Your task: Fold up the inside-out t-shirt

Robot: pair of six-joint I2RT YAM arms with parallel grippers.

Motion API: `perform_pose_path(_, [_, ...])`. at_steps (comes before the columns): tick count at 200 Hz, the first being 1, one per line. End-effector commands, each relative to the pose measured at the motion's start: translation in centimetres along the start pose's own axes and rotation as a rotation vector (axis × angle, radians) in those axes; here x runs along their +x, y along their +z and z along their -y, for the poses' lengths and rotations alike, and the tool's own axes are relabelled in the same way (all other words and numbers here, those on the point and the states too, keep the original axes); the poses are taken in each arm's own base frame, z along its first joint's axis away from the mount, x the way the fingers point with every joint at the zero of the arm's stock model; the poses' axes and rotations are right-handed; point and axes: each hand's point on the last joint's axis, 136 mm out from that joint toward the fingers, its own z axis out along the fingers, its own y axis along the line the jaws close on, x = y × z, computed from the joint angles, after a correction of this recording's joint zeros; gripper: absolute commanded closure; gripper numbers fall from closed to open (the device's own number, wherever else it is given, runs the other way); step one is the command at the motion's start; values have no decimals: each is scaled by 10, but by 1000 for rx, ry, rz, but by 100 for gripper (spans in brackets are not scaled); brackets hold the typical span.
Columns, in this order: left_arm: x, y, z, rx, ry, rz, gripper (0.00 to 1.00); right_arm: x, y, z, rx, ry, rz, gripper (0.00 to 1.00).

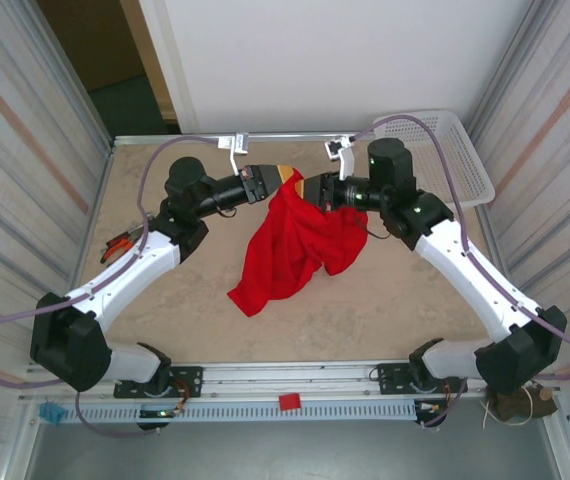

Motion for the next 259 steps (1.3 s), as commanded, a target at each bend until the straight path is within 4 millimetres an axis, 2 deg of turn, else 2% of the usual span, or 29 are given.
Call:
perform_pose_path(1, [-18,-4,3,-16,45,39,71,-31,-18,-22,-32,-53,63,100])
perform_pose_path(20, [-17,-15,-19,-110,77,47,44,-60,-37,-35,-31,-76,119,100])
perform_pose_path(31, [-12,-23,-30,-171,105,45,35,-74,-47,-43,-34,-89,144,100])
perform_pose_path(49, [6,-32,-41,-259,163,6,30,-93,-57,-55,-43,-106,175,100])
perform_pose_path(68, [31,-30,-49,-334,240,-54,28,-106,-63,-65,-53,-117,197,100])
perform_pose_path(88, [50,-13,-49,-328,282,-88,27,-112,-65,-69,-53,-118,213,100])
perform_pose_path(110, [60,10,-52,-307,311,-127,26,-109,-65,-63,-17,-108,214,100])
perform_pose_path(114, [61,15,-52,-301,312,-136,29,-109,-65,-61,-6,-106,214,100])
perform_pose_path(120, [63,20,-55,-293,313,-153,40,-108,-67,-58,12,-105,218,100])
perform_pose_path(129, [63,24,-61,-312,321,-174,71,-106,-72,-56,37,-106,225,100])
perform_pose_path(137, [59,22,-72,-363,328,-184,91,-106,-78,-54,66,-107,240,100])
perform_pose_path(142, [55,18,-80,-396,327,-184,98,-105,-81,-53,79,-107,249,100])
perform_pose_path(149, [49,12,-92,-435,316,-183,100,-103,-83,-51,93,-102,253,100])
perform_pose_path(158, [39,3,-105,-462,290,-176,91,-98,-81,-47,111,-90,249,100])
perform_pose_path(170, [28,-11,-120,-489,251,-170,58,-88,-71,-38,127,-56,242,100])
perform_pose_path(179, [21,-21,-124,-511,240,-159,46,-79,-62,-30,145,-31,241,100])
perform_pose_path(188, [17,-32,-123,-536,247,-145,39,-72,-54,-19,192,-14,243,100])
perform_pose_path(209, [22,-50,-107,-582,261,-102,36,-59,-44,5,310,40,270,100])
perform_pose_path(228, [35,-61,-81,-670,361,-26,30,-53,-35,18,347,86,288,100])
perform_pose_path(243, [49,-55,-61,-652,390,18,30,-51,-27,21,343,109,289,100])
perform_pose_path(259, [65,-38,-51,-608,397,31,30,-50,-18,19,330,118,285,100])
